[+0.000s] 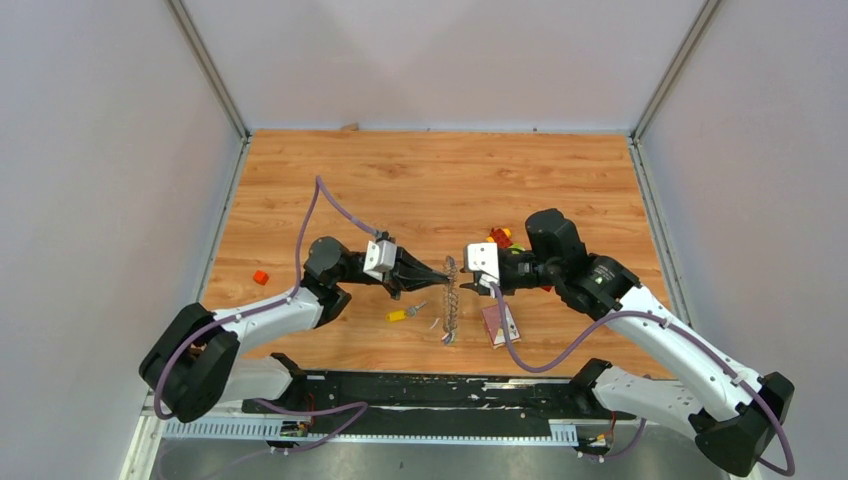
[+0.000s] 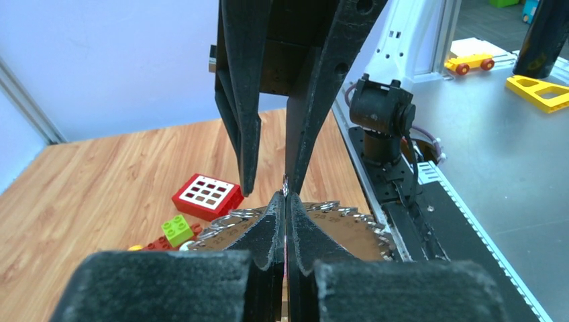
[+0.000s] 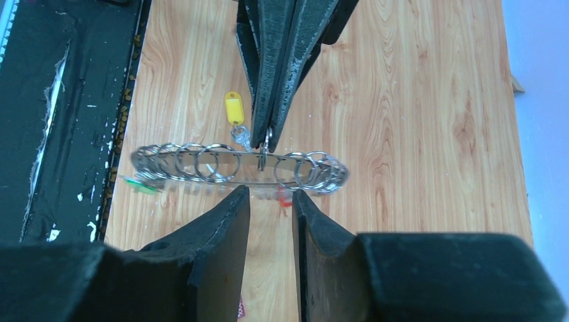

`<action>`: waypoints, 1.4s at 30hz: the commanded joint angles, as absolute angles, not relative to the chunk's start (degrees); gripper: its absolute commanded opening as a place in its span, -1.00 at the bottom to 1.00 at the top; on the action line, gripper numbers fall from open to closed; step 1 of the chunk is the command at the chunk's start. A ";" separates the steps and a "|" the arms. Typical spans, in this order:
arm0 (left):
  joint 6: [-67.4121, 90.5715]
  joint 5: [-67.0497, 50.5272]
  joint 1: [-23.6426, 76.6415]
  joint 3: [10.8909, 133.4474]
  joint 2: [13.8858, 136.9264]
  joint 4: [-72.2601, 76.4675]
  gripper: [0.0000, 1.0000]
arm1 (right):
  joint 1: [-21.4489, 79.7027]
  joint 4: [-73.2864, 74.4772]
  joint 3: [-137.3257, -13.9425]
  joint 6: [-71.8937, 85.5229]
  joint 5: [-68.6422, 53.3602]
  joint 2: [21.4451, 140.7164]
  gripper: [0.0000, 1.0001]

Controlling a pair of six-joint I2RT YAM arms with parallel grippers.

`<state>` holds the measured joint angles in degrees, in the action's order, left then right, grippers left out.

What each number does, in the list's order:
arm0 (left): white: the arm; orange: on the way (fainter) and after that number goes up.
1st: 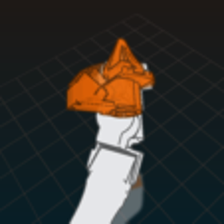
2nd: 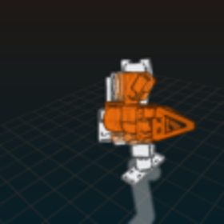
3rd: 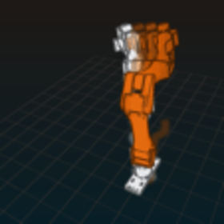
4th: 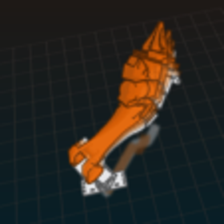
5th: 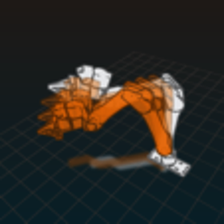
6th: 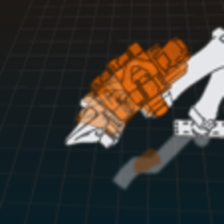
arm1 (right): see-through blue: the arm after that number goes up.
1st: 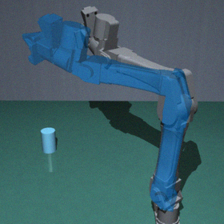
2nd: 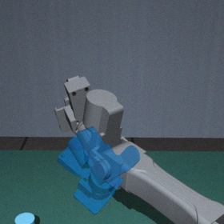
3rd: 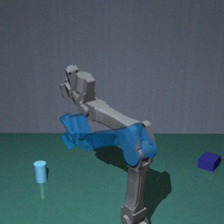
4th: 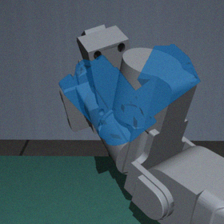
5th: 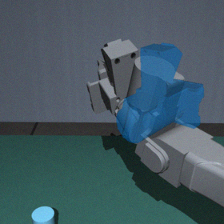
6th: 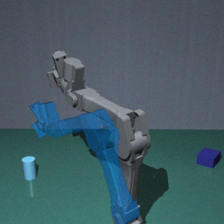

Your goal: Put the keys on the keyring

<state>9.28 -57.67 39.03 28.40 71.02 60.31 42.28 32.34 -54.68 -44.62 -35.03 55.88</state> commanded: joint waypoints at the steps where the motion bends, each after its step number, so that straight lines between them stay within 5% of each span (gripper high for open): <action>1: 12.58 -56.10 39.29 27.91 71.84 69.61 -1.00 | 42.18 29.93 -55.99 -43.95 -38.99 55.61 -0.42; 21: 12.13 -55.87 39.88 27.69 73.47 68.60 -1.00 | 42.19 29.53 -58.69 -42.45 -39.70 58.09 -0.49; 26: 11.95 -55.75 39.97 27.69 73.36 68.42 -1.00 | 42.18 29.31 -58.20 -42.36 -40.34 58.43 -0.62; 32: 10.73 -55.96 39.99 27.49 73.24 67.45 -1.00 | 42.23 29.05 -57.95 -42.84 -39.18 58.22 -1.00; 36: 5.17 -56.79 40.00 28.16 72.28 61.24 -1.00 | 42.24 30.36 -58.63 -43.83 -37.76 58.78 -1.00; 42: -4.87 -55.74 39.99 32.84 70.17 43.22 -0.67 | 42.39 34.78 -61.08 -45.43 -36.08 61.54 -1.00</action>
<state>3.05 -56.47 39.79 28.80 72.12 54.52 42.28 33.85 -56.88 -43.55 -36.99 60.51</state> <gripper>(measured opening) 0.130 0.015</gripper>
